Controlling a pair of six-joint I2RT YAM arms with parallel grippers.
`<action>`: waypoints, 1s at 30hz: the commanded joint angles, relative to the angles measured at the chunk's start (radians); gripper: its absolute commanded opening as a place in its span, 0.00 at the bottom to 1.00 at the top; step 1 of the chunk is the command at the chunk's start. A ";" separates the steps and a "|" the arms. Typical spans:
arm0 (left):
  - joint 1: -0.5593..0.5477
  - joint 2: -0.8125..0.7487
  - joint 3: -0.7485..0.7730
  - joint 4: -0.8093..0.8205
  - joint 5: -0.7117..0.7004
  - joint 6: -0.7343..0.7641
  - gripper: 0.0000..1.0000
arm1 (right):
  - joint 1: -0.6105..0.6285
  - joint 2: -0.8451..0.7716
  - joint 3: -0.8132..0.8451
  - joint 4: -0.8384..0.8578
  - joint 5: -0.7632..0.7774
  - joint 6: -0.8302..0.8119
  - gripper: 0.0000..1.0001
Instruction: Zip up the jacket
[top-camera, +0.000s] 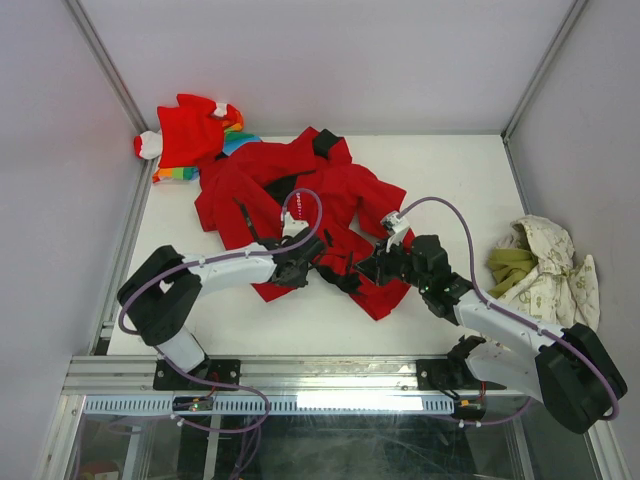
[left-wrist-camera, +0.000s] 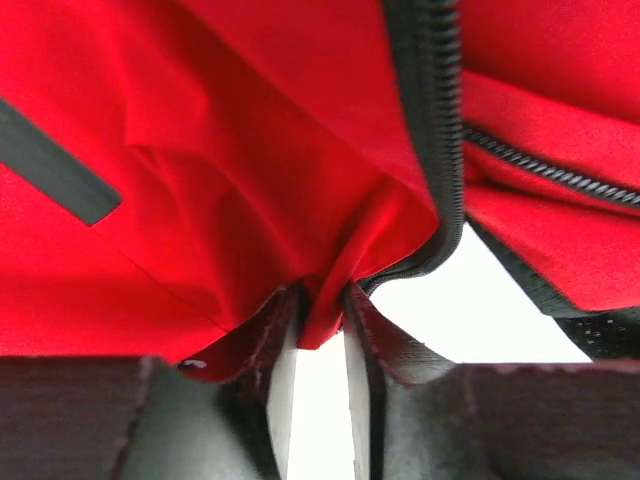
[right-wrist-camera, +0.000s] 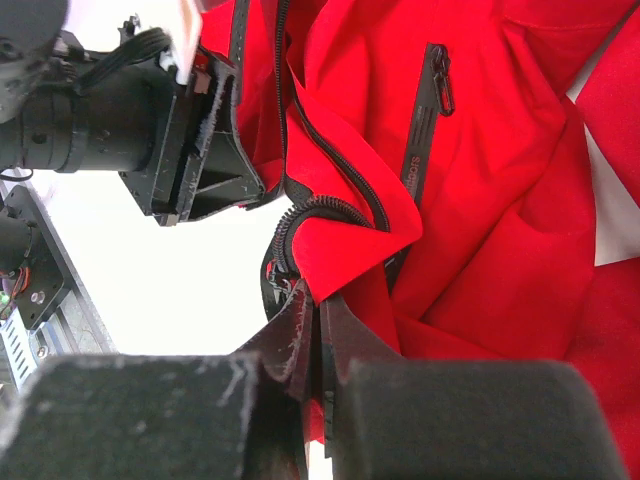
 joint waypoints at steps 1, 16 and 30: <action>-0.003 -0.014 -0.135 0.091 0.075 -0.049 0.17 | 0.001 0.003 0.017 0.054 -0.011 0.006 0.00; 0.010 -0.629 -0.375 0.492 0.239 -0.081 0.00 | 0.002 0.003 0.120 -0.027 -0.096 0.055 0.00; 0.021 -0.774 -0.553 1.031 0.254 -0.104 0.00 | 0.005 0.115 0.365 -0.336 -0.298 0.049 0.00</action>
